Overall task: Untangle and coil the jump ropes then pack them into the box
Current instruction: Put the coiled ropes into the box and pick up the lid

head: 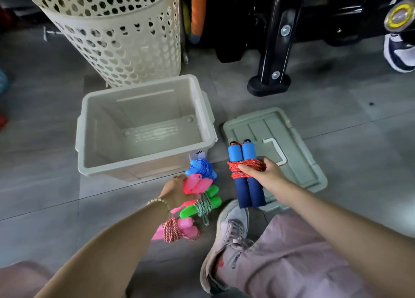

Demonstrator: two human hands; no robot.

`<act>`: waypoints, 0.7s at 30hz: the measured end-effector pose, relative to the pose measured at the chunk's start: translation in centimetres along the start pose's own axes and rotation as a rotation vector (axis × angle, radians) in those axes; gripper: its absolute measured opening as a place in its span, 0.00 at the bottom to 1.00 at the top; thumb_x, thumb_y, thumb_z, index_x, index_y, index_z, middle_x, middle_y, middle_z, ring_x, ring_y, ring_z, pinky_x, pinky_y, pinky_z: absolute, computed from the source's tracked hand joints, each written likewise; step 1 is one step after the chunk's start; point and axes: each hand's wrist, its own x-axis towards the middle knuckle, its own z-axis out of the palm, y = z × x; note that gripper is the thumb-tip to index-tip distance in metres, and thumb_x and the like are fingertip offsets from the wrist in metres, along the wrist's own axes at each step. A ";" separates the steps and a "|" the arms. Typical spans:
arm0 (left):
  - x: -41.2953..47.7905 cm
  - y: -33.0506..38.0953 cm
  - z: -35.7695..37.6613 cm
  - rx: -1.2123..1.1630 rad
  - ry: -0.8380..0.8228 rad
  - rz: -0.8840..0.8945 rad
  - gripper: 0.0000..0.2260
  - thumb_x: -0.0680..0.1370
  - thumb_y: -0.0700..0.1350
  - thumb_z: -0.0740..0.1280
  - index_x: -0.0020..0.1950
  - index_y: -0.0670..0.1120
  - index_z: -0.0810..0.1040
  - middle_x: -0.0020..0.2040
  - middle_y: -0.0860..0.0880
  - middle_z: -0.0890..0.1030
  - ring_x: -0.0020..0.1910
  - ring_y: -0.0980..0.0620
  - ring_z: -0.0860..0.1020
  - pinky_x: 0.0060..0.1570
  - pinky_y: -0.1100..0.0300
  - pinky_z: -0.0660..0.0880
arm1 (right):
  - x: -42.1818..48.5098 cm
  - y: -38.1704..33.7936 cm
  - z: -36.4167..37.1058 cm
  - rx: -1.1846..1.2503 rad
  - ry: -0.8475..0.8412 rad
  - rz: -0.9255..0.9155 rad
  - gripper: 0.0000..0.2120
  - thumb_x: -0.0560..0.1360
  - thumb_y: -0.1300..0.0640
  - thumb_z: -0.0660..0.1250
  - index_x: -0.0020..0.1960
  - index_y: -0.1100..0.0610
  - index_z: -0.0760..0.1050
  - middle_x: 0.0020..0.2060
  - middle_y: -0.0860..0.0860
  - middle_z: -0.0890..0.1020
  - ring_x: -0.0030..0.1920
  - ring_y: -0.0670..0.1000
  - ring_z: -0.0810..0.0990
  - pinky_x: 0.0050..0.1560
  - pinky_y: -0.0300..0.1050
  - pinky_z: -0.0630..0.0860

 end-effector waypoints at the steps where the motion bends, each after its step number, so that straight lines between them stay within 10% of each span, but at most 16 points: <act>1: -0.3 0.1 -0.8 0.014 -0.032 -0.021 0.19 0.67 0.57 0.75 0.51 0.48 0.77 0.43 0.50 0.80 0.43 0.49 0.78 0.42 0.59 0.73 | -0.2 -0.5 0.1 0.021 -0.009 -0.018 0.21 0.65 0.46 0.76 0.52 0.52 0.74 0.46 0.48 0.82 0.45 0.47 0.80 0.42 0.42 0.74; 8: -6.3 3.9 -12.2 -0.373 -0.380 0.131 0.11 0.79 0.47 0.65 0.41 0.42 0.73 0.36 0.46 0.73 0.34 0.52 0.71 0.34 0.59 0.70 | -2.8 -7.1 2.1 0.155 -0.045 -0.152 0.14 0.71 0.53 0.73 0.53 0.54 0.73 0.42 0.46 0.80 0.40 0.42 0.77 0.37 0.36 0.72; 17: -7.0 2.4 -31.9 -0.552 0.306 0.172 0.10 0.73 0.50 0.72 0.41 0.45 0.76 0.31 0.53 0.79 0.29 0.59 0.77 0.30 0.67 0.76 | -0.5 -23.4 10.1 0.083 -0.172 -0.388 0.19 0.68 0.50 0.75 0.53 0.53 0.71 0.44 0.46 0.80 0.42 0.43 0.79 0.39 0.36 0.74; 21: -1.4 -0.8 -31.4 -0.619 0.246 0.040 0.09 0.78 0.43 0.66 0.38 0.43 0.73 0.25 0.53 0.78 0.21 0.62 0.75 0.23 0.71 0.73 | 4.9 -23.8 15.2 -0.014 -0.203 -0.308 0.19 0.67 0.47 0.75 0.51 0.54 0.72 0.45 0.47 0.80 0.45 0.47 0.80 0.44 0.40 0.77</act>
